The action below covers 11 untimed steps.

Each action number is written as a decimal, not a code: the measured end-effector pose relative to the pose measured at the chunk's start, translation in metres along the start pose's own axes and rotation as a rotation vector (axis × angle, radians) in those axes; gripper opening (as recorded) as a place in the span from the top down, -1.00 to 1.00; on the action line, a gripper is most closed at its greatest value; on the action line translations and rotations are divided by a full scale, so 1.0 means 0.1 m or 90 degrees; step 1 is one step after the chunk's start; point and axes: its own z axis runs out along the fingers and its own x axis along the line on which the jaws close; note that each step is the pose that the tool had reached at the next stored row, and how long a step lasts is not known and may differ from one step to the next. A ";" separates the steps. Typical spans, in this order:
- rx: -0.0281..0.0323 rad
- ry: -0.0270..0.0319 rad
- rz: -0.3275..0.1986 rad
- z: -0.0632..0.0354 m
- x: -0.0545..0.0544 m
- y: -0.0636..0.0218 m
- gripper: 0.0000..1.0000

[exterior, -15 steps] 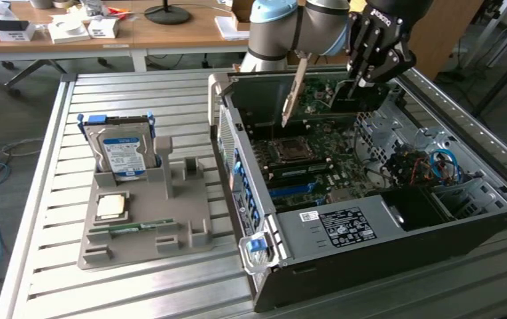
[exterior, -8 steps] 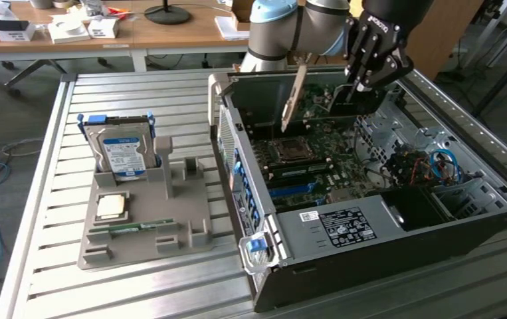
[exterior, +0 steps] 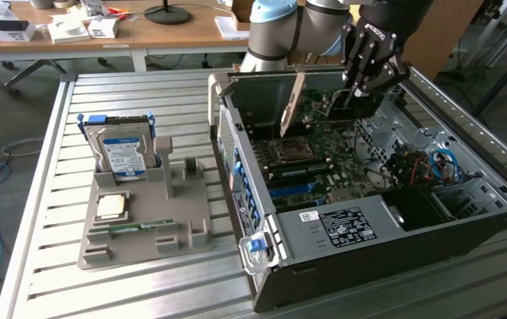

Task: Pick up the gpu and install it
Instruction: 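Insert the gpu into the slot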

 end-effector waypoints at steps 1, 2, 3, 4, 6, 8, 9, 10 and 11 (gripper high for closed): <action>0.0000 -0.0002 -0.001 0.011 0.00 0.000 0.47; 0.0000 -0.0002 -0.001 0.017 0.00 -0.001 0.47; -0.0001 -0.0002 -0.001 0.019 0.00 -0.001 0.47; -0.0001 -0.0003 -0.002 0.021 0.00 -0.001 0.47; 0.0010 -0.0020 -0.002 0.038 0.00 0.002 0.47; 0.0034 -0.0034 -0.003 0.059 0.00 0.005 0.47; 0.0049 -0.0044 -0.003 0.070 0.00 0.007 0.47; 0.0064 -0.0052 -0.004 0.079 0.00 0.008 0.47; 0.0080 -0.0059 -0.004 0.088 0.00 0.011 0.47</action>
